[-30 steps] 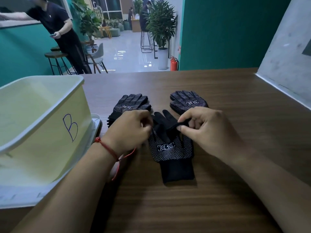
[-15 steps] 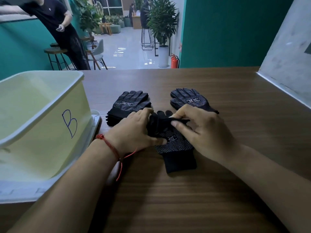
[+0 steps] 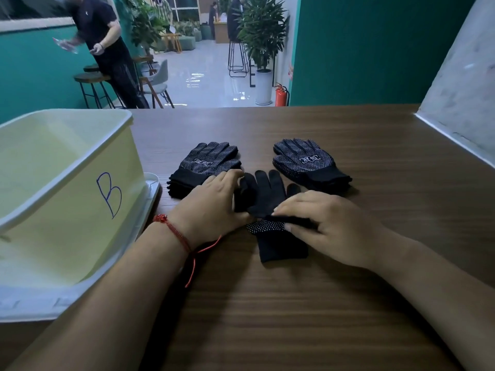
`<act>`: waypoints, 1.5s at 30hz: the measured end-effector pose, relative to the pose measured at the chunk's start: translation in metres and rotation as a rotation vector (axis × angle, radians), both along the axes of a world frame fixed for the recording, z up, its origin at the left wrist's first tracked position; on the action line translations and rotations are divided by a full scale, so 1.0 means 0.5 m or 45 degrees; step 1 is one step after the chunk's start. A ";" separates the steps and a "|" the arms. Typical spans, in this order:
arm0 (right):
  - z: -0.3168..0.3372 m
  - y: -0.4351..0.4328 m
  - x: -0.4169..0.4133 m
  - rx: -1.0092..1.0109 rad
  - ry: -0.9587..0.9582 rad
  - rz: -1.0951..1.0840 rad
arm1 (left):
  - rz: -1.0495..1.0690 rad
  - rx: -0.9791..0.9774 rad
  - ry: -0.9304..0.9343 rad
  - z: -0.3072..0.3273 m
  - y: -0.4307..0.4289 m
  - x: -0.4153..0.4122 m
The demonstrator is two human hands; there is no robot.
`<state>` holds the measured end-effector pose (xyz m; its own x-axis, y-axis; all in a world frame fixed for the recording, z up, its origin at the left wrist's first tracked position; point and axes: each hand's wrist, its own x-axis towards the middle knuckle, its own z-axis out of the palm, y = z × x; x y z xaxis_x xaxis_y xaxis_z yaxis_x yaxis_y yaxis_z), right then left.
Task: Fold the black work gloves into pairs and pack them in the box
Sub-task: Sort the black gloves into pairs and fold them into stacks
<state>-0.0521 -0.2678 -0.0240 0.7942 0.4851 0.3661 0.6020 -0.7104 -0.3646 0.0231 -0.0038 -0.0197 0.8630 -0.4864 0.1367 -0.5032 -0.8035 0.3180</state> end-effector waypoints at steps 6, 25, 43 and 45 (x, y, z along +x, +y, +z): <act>0.002 0.003 -0.008 -0.059 -0.019 -0.001 | -0.002 -0.027 0.170 0.016 0.007 -0.003; 0.009 0.003 -0.014 -0.098 0.096 0.064 | -0.214 -0.152 -0.046 0.016 0.022 0.018; 0.027 -0.002 -0.025 -0.092 0.139 0.128 | -0.374 -0.189 0.065 0.043 0.008 -0.007; 0.029 -0.002 -0.024 -0.076 0.139 0.147 | -0.392 -0.136 0.118 0.033 0.005 -0.005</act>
